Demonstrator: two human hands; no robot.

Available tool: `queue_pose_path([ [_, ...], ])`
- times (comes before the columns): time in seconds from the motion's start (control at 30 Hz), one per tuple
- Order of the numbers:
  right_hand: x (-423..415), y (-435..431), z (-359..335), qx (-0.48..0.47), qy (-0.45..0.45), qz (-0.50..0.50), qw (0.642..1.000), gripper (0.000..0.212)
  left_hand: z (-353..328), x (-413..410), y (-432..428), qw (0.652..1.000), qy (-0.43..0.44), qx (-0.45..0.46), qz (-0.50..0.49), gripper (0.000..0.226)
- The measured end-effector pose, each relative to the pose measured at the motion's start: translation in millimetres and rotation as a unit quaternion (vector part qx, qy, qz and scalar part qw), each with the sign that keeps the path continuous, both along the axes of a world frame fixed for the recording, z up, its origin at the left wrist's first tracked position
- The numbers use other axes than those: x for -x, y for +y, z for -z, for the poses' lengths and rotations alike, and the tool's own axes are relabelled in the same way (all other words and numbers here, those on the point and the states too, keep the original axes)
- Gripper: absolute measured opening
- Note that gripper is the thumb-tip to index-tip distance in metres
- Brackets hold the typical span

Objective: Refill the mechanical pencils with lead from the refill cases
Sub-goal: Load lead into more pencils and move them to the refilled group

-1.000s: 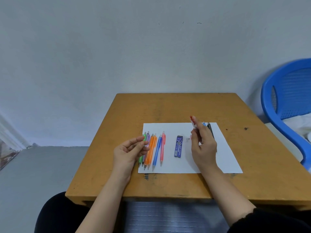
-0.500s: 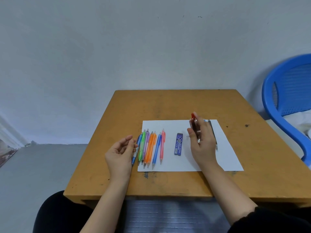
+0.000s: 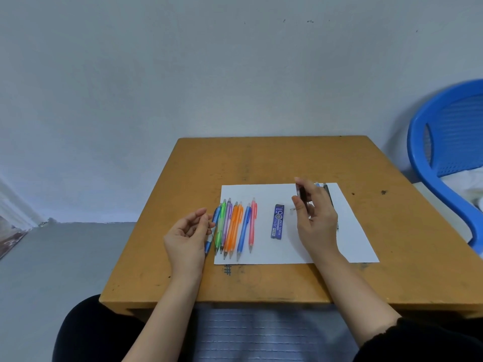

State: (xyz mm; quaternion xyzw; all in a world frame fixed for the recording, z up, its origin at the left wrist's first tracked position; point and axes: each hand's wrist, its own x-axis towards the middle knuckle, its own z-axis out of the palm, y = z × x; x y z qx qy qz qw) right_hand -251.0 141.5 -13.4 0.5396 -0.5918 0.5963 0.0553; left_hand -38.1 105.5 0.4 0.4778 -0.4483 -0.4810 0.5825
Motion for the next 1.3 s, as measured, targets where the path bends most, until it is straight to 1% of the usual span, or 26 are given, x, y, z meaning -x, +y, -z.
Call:
queue_pose_path([
  [0.1,-0.4,-0.5,0.7,0.002,-0.001,-0.004,1.000,0.028,1.6,-0.5,-1.4,1.000,0.000,0.000,-0.001,0.011],
  [0.27,-7.2,0.3,-4.4,-0.033,-0.012,-0.044,0.998,0.038,3.4,-1.5,-3.4,1.000,-0.003,-0.005,-0.001,0.011],
  [0.33,-10.2,-1.0,-8.4,-0.046,-0.007,-0.043,0.998,0.041,3.6,-1.8,-4.1,1.000,-0.001,-0.008,-0.001,0.011],
  [0.43,-10.7,-3.6,-13.0,-0.055,0.011,-0.039,0.998,0.040,2.8,-2.0,-4.0,1.000,0.008,-0.011,0.001,0.010],
  [0.5,-12.9,-3.6,-18.3,-0.067,0.000,-0.041,0.997,0.039,2.4,-2.0,-3.4,1.000,0.010,-0.011,0.003,0.010],
  [0.6,-20.4,-2.7,-29.8,-0.091,-0.040,-0.054,0.994,0.037,2.6,-2.1,-3.6,1.000,0.006,-0.009,-0.001,0.010],
  [0.8,-28.1,-5.5,-54.1,-0.149,-0.150,-0.077,0.974,0.024,3.1,-3.2,-3.7,1.000,0.009,-0.008,0.000,0.010],
  [0.87,-28.3,-9.0,-57.7,-0.181,-0.184,-0.081,0.963,0.023,3.1,-3.2,-3.8,1.000,0.009,-0.010,0.000,0.010],
  [0.93,-27.2,-14.4,-59.1,-0.229,-0.198,-0.075,0.950,0.023,3.2,-3.2,-3.9,1.000,0.010,-0.012,0.000,0.009],
  [1.03,-25.0,-22.8,-59.1,-0.313,-0.188,-0.093,0.926,0.022,3.0,-3.1,-4.0,1.000,0.014,-0.013,0.000,0.010],
  [1.1,-24.2,-27.7,-57.4,-0.358,-0.165,-0.110,0.912,0.024,2.6,-3.1,-3.8,1.000,0.014,-0.014,-0.001,0.009],
  [1.17,-23.1,-32.2,-55.4,-0.387,-0.135,-0.108,0.906,0.021,2.2,-3.5,-3.1,1.000,0.013,-0.013,-0.002,0.009],
  [1.3,-18.0,-42.1,-52.5,-0.412,-0.086,-0.095,0.902,0.017,0.7,-3.2,-2.2,1.000,0.010,-0.014,-0.001,0.009],
])
